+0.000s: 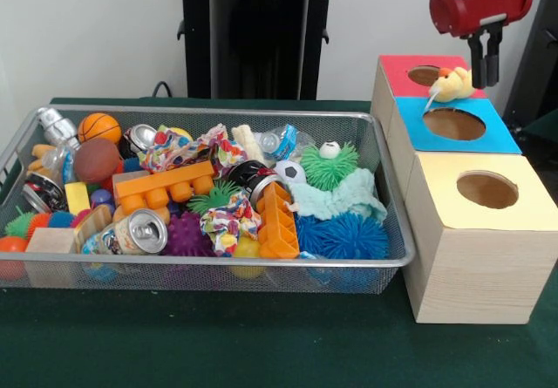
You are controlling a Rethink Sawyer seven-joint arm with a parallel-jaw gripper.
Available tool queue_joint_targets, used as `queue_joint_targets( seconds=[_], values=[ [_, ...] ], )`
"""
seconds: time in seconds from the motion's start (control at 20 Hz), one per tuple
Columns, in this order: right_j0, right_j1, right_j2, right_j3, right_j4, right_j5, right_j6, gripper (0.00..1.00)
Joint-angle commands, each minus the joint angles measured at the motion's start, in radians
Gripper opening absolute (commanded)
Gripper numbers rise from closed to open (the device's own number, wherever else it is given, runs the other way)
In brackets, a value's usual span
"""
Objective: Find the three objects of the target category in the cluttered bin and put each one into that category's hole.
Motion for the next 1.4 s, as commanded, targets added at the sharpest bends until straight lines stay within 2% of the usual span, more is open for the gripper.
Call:
queue_joint_targets(
  seconds=[0.05, 0.4, 0.75, 1.1, 1.4],
  values=[
    [-0.005, 0.052, -0.053, 0.027, -0.073, -0.049, 0.113, 0.00],
    [0.024, 0.070, -0.113, 0.025, -0.095, -0.070, 0.139, 0.00],
    [0.033, 0.097, -0.129, 0.048, -0.101, -0.022, 0.126, 0.00],
    [0.005, 0.136, -0.072, 0.091, -0.047, 0.040, 0.127, 0.00],
    [-0.045, 0.116, -0.001, 0.134, -0.019, 0.114, 0.078, 0.00]
  ],
)
